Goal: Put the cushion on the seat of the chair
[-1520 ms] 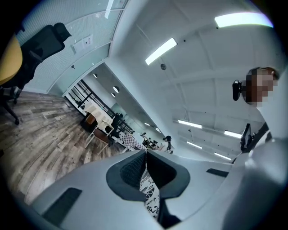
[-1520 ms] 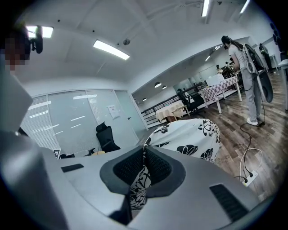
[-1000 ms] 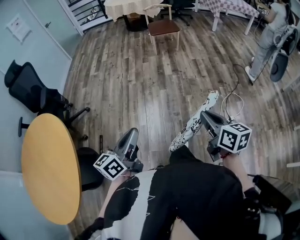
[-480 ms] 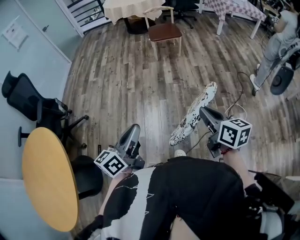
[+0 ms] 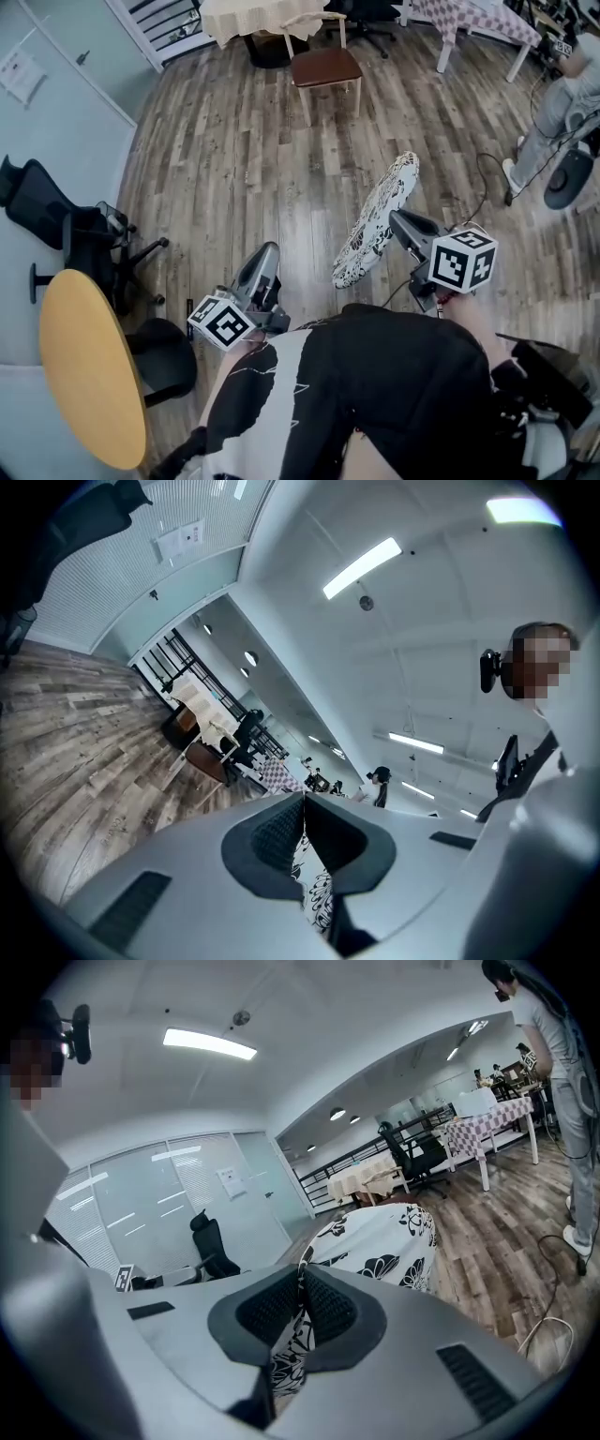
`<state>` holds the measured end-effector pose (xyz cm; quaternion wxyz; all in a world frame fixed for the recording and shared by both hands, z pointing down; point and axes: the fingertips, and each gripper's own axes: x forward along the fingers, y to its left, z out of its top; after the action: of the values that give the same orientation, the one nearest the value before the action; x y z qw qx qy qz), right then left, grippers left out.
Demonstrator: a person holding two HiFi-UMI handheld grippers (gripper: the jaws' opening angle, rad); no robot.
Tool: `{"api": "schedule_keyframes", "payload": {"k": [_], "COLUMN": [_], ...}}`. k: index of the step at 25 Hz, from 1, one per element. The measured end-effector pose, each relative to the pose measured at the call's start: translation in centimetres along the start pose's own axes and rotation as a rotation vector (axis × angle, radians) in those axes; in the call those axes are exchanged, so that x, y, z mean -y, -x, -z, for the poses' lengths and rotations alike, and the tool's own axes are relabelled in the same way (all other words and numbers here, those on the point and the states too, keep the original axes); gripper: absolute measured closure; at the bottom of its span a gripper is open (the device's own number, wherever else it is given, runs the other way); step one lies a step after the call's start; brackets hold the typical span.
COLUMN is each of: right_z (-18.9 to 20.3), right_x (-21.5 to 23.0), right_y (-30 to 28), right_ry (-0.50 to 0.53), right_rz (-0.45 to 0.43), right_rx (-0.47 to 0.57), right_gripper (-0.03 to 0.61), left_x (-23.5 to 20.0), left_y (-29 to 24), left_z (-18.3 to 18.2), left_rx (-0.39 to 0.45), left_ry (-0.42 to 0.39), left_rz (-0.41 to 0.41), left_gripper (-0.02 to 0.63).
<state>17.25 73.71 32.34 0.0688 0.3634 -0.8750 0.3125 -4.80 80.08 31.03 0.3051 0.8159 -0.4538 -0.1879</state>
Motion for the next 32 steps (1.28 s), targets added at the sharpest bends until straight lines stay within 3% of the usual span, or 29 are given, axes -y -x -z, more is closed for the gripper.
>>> {"api": "schedule_keyframes", "payload": {"k": [11,17,26,32], "right_z": [-0.3,-1.5,-6.5,-12.1], "right_x": [2.2,4.0,5.9,7.6], "right_y": [-3.6,-6.1,-13.2,-18.9], "right_ry": [-0.055,-0.090,-0.121,-0.128], "right_rz": [-0.037,-0.004,0.042,0.074], "right_rx": [-0.032,-0.037,-0.014,0.027], "right_gripper": [0.552,0.551,0.551,0.552], "left_x": [-2.1,-4.8,-9.8,-14.7], "left_y": [-3.0,-6.3,-14.3,-18.8], "left_z": [0.2,-0.9,-7.2,-13.2], "left_rx": [-0.037,-0.057,-0.101,-0.098], "left_ry": [0.010,0.041,0.027,0.028], "left_rz": [-0.037,-0.022,0.059,0.061], "left_gripper": [0.598,0.597,0.597,0.598]}}
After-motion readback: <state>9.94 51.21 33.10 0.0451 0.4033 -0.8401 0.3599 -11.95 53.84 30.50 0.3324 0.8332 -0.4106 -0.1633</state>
